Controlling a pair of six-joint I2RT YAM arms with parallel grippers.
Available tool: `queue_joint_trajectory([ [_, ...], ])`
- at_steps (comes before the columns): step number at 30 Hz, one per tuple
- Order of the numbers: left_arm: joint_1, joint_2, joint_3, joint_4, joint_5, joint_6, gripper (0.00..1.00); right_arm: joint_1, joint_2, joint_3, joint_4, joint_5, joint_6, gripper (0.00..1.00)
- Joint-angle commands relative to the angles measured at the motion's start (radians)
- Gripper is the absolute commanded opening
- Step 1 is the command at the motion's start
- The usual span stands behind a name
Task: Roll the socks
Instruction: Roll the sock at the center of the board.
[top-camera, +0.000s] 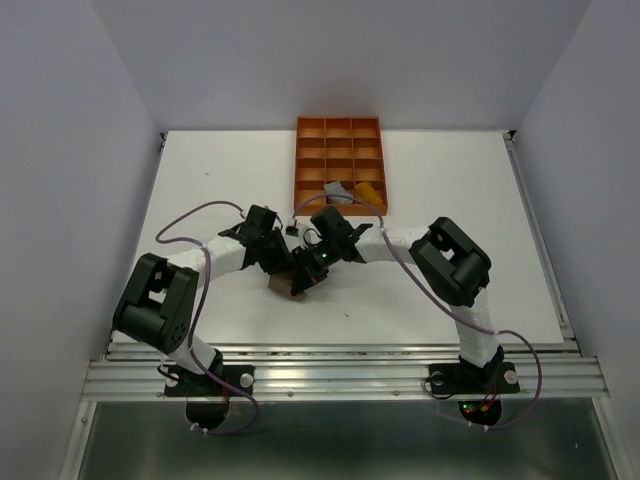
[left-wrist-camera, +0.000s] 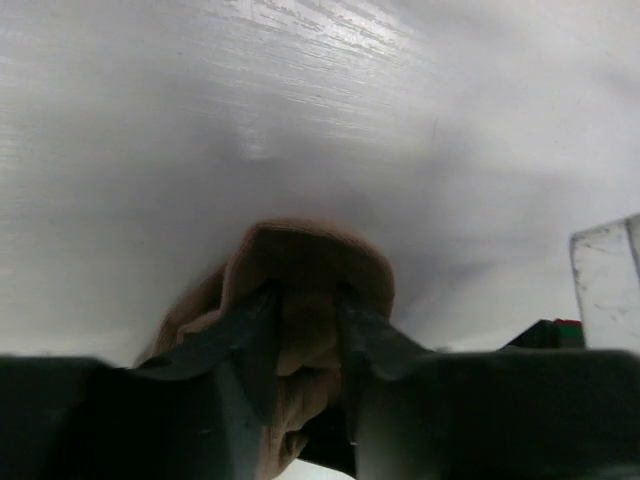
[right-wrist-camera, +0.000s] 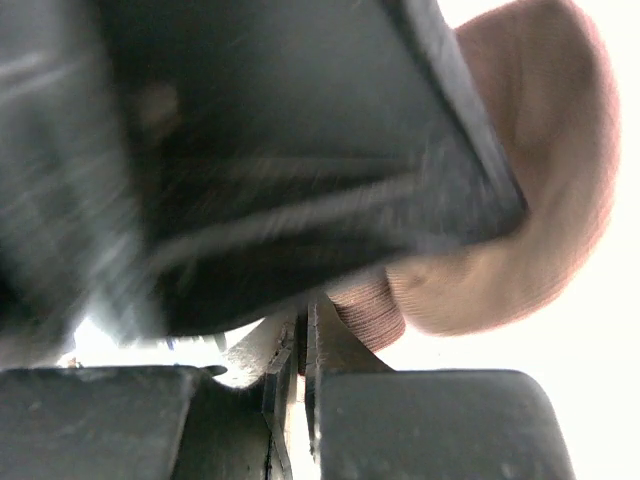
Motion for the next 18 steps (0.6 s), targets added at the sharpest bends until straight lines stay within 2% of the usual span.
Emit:
queue_joint_trajectory([
  [1,0.001,-0.080,-0.019,-0.023,-0.032,-0.003,0.46,-0.002,0.064,-0.058,-0.112,0.285,-0.013,0.01],
  [4,0.004,-0.126,-0.023,-0.023,-0.041,-0.003,0.60,-0.002,0.062,-0.054,-0.111,0.262,-0.012,0.01],
  [10,0.015,-0.203,-0.009,-0.118,-0.097,-0.006,0.60,-0.002,0.064,-0.047,-0.111,0.239,-0.006,0.01],
  [18,0.024,-0.407,-0.144,-0.231,-0.133,-0.068,0.61,-0.002,0.071,0.002,-0.163,0.180,0.043,0.01],
])
